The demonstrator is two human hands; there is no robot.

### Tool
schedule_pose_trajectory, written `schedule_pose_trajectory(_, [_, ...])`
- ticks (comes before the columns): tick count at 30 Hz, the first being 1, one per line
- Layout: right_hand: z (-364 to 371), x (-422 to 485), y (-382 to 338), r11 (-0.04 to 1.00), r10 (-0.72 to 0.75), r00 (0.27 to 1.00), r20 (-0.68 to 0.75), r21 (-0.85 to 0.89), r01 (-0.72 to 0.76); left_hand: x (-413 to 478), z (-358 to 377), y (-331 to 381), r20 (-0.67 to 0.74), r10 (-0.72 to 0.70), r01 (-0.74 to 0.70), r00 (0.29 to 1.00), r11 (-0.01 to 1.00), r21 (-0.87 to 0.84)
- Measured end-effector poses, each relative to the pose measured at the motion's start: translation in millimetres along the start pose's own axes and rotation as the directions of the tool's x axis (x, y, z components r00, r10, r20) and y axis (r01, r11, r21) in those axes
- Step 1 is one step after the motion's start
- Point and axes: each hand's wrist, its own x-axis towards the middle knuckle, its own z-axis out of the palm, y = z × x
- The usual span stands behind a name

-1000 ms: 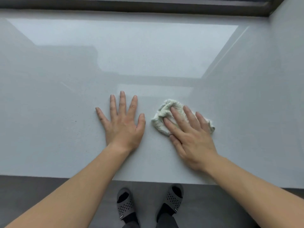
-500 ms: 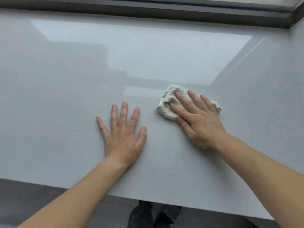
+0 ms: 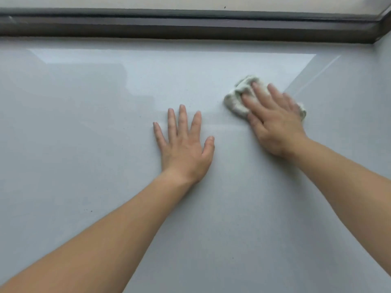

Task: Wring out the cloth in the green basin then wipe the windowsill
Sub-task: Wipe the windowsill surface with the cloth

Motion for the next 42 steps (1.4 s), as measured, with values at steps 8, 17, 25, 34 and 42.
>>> schedule_pose_trajectory(8, [12, 20, -40, 0.998, -0.067, 0.997, -0.033, -0.008, 0.066, 1, 6, 5, -0.047, -0.006, 0.012, 0.999, 0.992, 0.125])
schedule_pose_trajectory(17, [-1, 103, -50, 0.977, 0.213, 0.975, -0.056, 0.040, -0.211, 1, 5, 6, -0.018, -0.008, 0.010, 1.000, 0.993, 0.119])
schedule_pose_trajectory(25, [-17, 122, -3, 0.988, -0.151, 0.988, 0.025, -0.015, 0.151, 1, 4, 4, -0.011, -0.002, 0.003, 1.000, 0.991, 0.130])
schedule_pose_trajectory(34, [-11, 60, 44, 0.898, 0.441, 0.890, -0.117, 0.072, -0.435, 0, 3, 5, -0.011, -0.011, 0.012, 1.000, 0.993, 0.119])
schedule_pose_trajectory(42, [-21, 46, 88, 0.931, 0.363, 0.928, -0.080, 0.054, -0.360, 0, 3, 5, -0.020, -0.016, 0.018, 1.000, 0.991, 0.131])
